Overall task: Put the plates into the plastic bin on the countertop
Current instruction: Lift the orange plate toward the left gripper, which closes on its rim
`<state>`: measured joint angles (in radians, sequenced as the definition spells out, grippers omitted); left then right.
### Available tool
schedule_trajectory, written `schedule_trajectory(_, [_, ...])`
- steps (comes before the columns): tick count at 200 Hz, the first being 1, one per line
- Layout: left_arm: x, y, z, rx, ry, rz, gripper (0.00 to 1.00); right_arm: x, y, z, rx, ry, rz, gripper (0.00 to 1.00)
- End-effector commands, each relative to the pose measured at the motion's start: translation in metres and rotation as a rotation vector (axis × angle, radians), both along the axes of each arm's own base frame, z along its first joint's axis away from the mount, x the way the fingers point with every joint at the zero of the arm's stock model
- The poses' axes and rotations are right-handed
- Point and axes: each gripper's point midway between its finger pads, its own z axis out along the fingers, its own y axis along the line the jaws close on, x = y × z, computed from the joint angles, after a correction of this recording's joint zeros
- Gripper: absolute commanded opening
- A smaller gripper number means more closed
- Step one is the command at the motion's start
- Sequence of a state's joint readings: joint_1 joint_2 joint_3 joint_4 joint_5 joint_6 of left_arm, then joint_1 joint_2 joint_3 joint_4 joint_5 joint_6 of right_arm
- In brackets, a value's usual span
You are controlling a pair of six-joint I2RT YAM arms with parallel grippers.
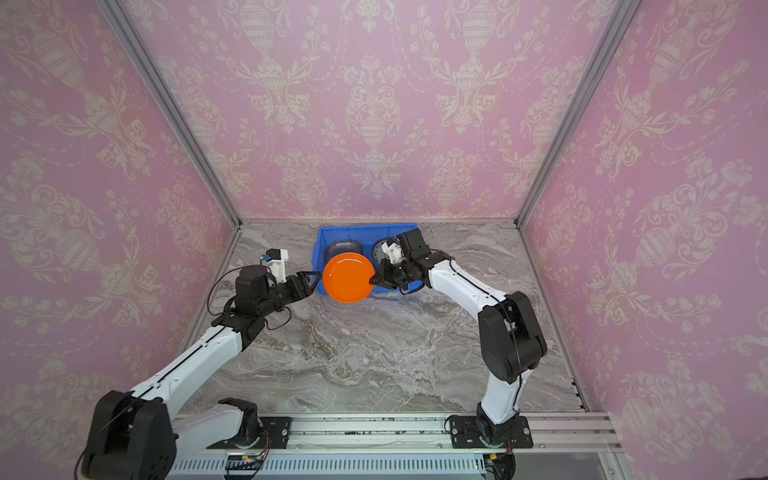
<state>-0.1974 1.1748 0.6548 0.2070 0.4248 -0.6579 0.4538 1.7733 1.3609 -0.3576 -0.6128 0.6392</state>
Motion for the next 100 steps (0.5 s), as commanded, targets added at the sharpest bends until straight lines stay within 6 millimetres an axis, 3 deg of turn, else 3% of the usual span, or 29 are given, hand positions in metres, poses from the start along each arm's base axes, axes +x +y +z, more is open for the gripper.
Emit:
schedule_trajectory(1, [0.009,-0.006,0.015,-0.061,-0.055,-0.024,0.56,-0.005,-0.002,0.010,0.019,-0.002,0.005,0.00])
schedule_trajectory(60, [0.020,-0.016,0.008,-0.110,-0.027,-0.057,0.41,-0.003,-0.001,0.017,0.038,-0.016,0.006,0.00])
schedule_trajectory(100, [0.023,-0.017,0.007,-0.115,-0.027,-0.062,0.36,-0.003,0.002,0.018,0.050,-0.012,0.010,0.00])
